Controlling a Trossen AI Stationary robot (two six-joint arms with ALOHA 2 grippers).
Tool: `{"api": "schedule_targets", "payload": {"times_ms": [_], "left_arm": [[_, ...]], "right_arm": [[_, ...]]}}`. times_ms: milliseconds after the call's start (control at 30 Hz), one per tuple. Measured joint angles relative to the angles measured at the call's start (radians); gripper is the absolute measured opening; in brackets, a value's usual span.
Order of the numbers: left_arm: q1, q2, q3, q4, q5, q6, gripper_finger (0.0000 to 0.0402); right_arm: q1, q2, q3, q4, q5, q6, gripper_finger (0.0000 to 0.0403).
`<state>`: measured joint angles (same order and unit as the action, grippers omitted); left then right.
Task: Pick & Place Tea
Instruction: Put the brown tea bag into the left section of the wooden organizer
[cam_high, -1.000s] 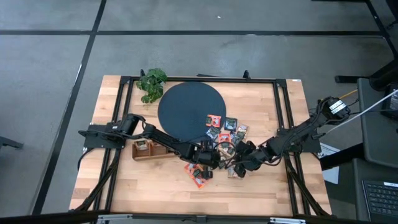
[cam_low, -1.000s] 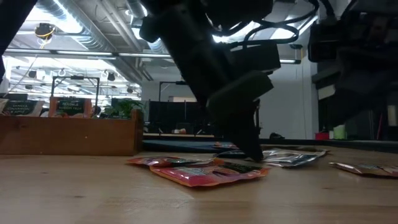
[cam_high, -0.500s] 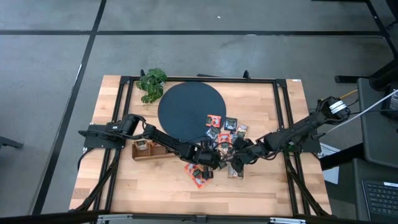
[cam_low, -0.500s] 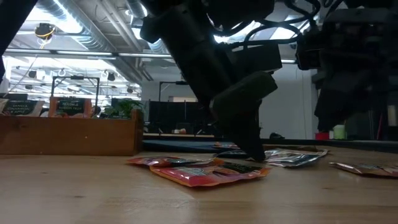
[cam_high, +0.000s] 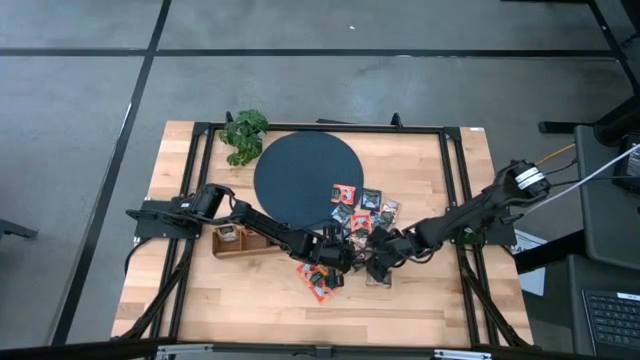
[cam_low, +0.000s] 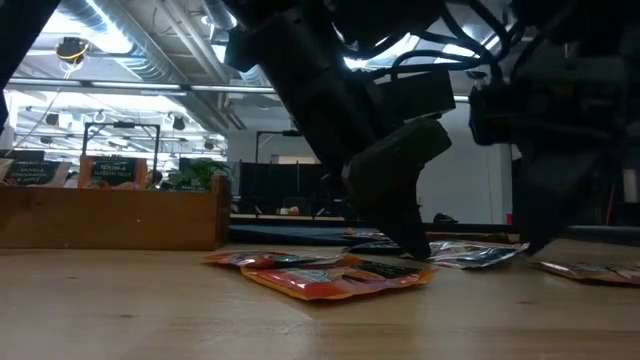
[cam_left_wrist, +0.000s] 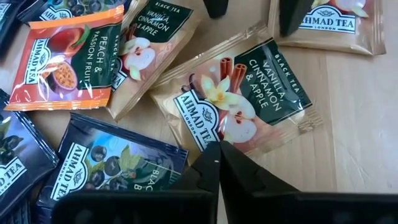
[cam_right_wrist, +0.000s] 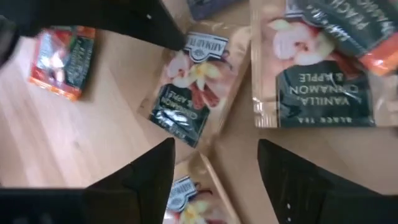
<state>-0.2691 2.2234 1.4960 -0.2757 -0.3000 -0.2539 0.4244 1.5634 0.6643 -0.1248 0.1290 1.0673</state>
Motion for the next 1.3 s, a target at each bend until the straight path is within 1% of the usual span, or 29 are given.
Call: {"api": "schedule_targets", "payload": {"times_ms": [200, 300, 400, 567, 733, 967, 1067, 1300], "left_arm": [[-0.001, 0.000, -0.001, 0.004, -0.002, -0.001, 0.0005], [-0.004, 0.000, -0.001, 0.008, -0.007, -0.014, 0.0003], [-0.004, 0.000, -0.002, 0.016, -0.012, -0.021, 0.0003], [-0.005, 0.001, -0.002, 0.019, -0.021, -0.053, 0.0004], [-0.005, 0.001, -0.002, 0.030, -0.024, -0.074, 0.0004], [-0.005, 0.002, -0.002, 0.037, -0.027, -0.073, 0.0005], [-0.006, -0.008, -0.002, 0.022, -0.019, -0.050, 0.0005], [-0.026, -0.102, -0.008, -0.125, -0.009, 0.002, 0.0005]], "right_arm": [[0.000, 0.035, 0.000, 0.064, -0.001, -0.010, 0.0227], [0.000, 0.037, 0.000, 0.068, 0.001, -0.019, 0.0217], [0.000, 0.040, 0.000, 0.087, 0.000, -0.025, 0.0195], [0.000, 0.054, 0.000, 0.127, -0.001, -0.024, 0.0139], [0.000, 0.079, 0.000, 0.173, -0.028, -0.022, 0.0091], [0.000, 0.081, 0.000, 0.173, -0.029, -0.055, 0.0037], [0.000, 0.080, 0.000, 0.163, -0.025, -0.067, 0.0009], [-0.001, 0.079, 0.002, 0.150, -0.038, -0.116, 0.0005]]}}
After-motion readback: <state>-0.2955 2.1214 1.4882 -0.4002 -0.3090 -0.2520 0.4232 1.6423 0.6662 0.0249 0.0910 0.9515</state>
